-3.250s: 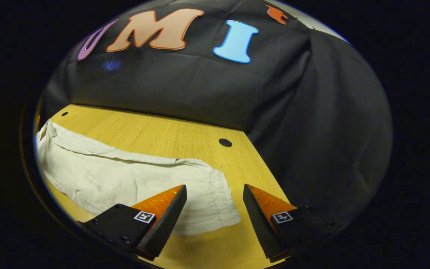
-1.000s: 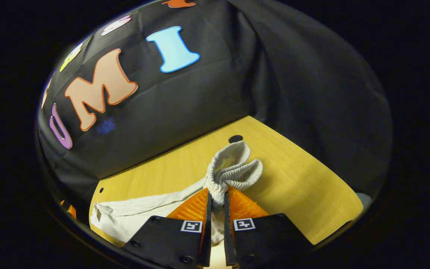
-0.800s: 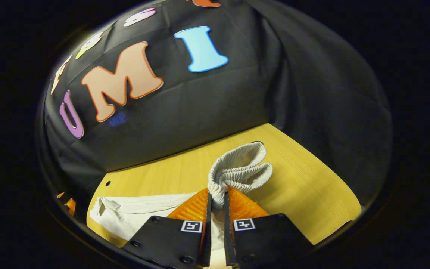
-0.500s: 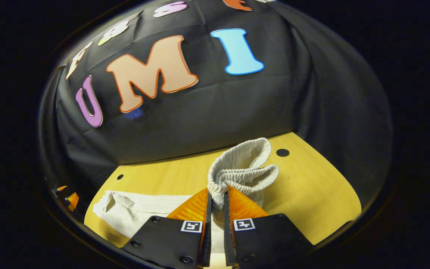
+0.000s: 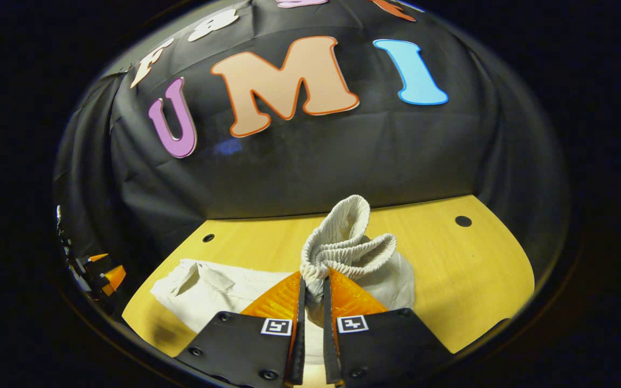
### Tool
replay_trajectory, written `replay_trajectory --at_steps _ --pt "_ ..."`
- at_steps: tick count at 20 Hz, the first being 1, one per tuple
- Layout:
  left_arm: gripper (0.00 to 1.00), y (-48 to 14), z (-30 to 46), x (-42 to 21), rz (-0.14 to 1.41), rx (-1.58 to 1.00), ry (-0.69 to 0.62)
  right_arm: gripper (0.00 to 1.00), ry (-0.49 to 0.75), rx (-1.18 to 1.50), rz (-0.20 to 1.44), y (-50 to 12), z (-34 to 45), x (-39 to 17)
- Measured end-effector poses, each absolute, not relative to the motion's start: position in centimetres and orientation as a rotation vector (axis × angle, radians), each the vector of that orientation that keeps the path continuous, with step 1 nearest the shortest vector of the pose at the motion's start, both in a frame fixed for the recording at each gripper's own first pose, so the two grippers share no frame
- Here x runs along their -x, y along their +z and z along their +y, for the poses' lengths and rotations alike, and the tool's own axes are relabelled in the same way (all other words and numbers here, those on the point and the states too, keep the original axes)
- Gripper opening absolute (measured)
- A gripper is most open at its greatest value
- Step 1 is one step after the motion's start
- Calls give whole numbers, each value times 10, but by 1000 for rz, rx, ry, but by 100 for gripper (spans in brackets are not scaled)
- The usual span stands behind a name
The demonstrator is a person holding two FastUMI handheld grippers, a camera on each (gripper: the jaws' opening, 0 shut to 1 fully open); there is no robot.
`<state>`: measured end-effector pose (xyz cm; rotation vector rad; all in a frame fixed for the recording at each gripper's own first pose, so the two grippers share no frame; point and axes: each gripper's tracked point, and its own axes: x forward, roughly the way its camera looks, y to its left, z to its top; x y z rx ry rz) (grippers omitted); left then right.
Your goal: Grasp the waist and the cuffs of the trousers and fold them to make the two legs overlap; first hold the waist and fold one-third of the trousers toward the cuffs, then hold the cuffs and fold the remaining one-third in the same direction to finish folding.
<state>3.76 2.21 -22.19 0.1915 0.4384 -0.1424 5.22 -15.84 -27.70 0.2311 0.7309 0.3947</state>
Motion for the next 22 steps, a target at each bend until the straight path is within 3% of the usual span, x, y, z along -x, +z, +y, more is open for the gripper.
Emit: replay_trajectory --at_steps 12,13,14,17,22 --pt "96 -267 52 -42 517 -167 -159 19 625 11 955 -282 -180 -47" --pt "96 -271 52 -44 524 -162 -165 30 645 6 961 -277 -180 -48" --pt "96 -276 51 -47 528 -156 -171 28 650 6 950 -271 -185 -51" --pt "96 -291 48 -52 550 -131 -188 97 647 -27 895 -242 -199 -68" --pt "96 -324 36 -60 619 -71 -227 94 570 -33 862 -205 -230 -74"
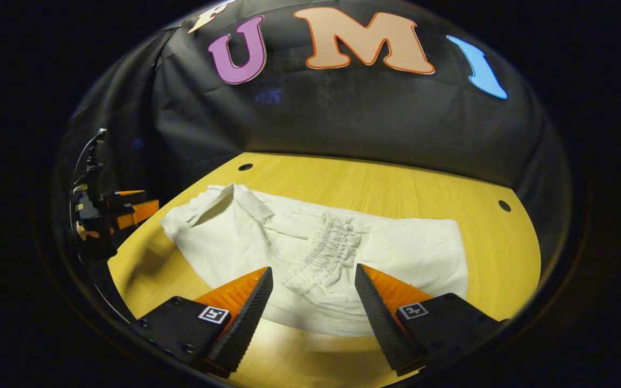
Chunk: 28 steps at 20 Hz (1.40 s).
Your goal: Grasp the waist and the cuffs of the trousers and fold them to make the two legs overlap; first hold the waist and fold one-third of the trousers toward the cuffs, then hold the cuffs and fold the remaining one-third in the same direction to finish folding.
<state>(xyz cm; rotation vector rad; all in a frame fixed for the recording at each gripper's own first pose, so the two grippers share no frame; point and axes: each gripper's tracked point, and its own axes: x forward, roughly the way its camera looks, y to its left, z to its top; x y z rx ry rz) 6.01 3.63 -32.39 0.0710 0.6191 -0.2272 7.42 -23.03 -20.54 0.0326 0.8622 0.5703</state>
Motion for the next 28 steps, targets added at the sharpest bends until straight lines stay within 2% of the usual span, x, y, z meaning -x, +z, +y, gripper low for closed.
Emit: replay_trajectory --at_steps 5,6,7,13,15,18,19,20,22,23,24,25,26,27,28 --pt "96 -362 26 -66 702 -24 -254 94 518 9 860 -194 -253 -64" --pt "96 -369 22 -68 717 -11 -254 98 511 20 866 -199 -253 -61" --pt "96 -374 21 -69 723 -1 -251 94 506 28 871 -201 -255 -58" --pt "96 -397 19 -66 789 39 -241 94 494 40 876 -203 -259 -51" --pt "96 -398 18 -68 779 60 -243 98 487 37 872 -200 -261 -53" --pt "94 -399 16 -66 781 104 -240 98 484 40 870 -200 -263 -52" --pt "94 -399 16 -65 786 106 -237 94 484 42 871 -200 -263 -52" --pt "95 -399 16 -65 786 107 -240 98 484 43 873 -201 -263 -51" --pt "85 -398 9 -62 793 108 -262 94 491 45 875 -203 -264 -50" --pt "72 -398 7 -62 797 108 -272 98 495 45 874 -202 -264 -50" --pt "67 -396 4 -63 796 112 -284 98 499 46 874 -203 -265 -49" --pt "54 -395 -1 -63 800 116 -295 94 504 47 875 -202 -266 -49" --pt "46 -396 -8 -62 801 121 -307 98 507 48 875 -202 -267 -48" --pt "31 -394 -12 -62 799 130 -317 98 509 50 875 -202 -270 -49" --pt "24 -393 -14 -63 801 143 -317 94 509 51 876 -202 -273 -49"
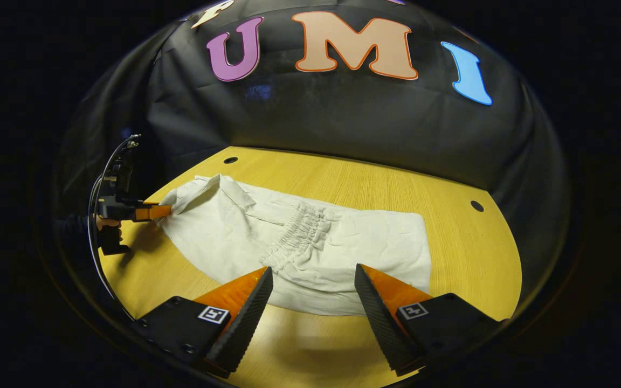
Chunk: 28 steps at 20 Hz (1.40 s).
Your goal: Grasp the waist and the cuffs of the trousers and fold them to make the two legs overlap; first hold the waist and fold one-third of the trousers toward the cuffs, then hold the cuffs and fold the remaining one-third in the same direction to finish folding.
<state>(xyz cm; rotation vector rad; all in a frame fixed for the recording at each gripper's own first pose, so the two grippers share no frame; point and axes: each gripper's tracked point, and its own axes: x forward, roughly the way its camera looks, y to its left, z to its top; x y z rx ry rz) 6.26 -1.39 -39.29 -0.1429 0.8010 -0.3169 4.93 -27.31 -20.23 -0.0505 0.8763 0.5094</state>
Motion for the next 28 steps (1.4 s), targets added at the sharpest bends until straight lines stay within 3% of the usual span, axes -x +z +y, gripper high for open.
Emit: replay_trajectory --at_steps 1,3,9,16,19,20,21,28 --pt "7 -393 -14 -64 807 153 -303 98 508 48 875 -203 -276 -50" --pt "0 -391 -13 -65 820 199 -270 98 509 42 871 -200 -283 -52" --pt "0 -353 -13 -72 766 280 -222 98 505 35 851 -193 -309 -57" --pt "0 -271 -59 -84 634 236 -289 94 519 13 824 -190 -334 -62" --pt "0 -230 -86 -91 571 241 -324 98 516 -3 825 -192 -348 -61" --pt "0 -220 -96 -92 553 236 -336 94 515 -7 826 -193 -354 -62" --pt "0 -210 -105 -93 538 232 -348 98 513 -11 827 -194 -360 -62" --pt "0 -153 -188 -92 467 227 -449 98 483 -48 817 -196 -404 -67"
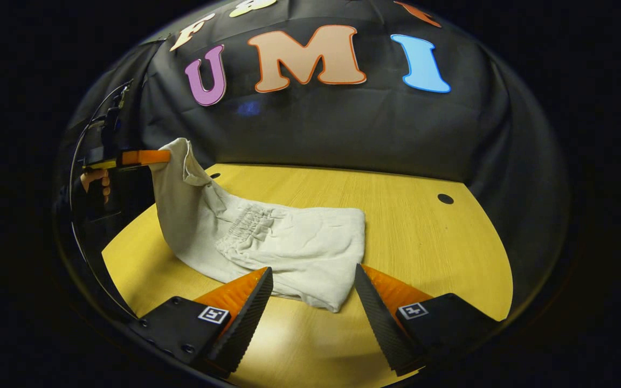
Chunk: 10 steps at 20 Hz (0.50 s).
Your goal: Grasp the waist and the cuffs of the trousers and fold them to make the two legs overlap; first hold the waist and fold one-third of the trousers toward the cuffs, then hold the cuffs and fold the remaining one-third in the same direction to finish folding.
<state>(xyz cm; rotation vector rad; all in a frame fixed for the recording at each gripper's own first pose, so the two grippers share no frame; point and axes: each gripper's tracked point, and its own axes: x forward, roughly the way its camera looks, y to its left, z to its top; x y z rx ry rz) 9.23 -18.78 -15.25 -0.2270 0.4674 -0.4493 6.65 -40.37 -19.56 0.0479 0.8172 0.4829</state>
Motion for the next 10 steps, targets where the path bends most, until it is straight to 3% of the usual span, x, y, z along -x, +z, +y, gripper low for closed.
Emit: replay_trajectory --at_steps 5,10 --pt "0 -119 -259 -87 424 200 -555 94 459 -66 814 -196 -436 -65" --pt "0 -100 -334 -77 407 198 -663 98 431 -75 817 -199 -468 -62"
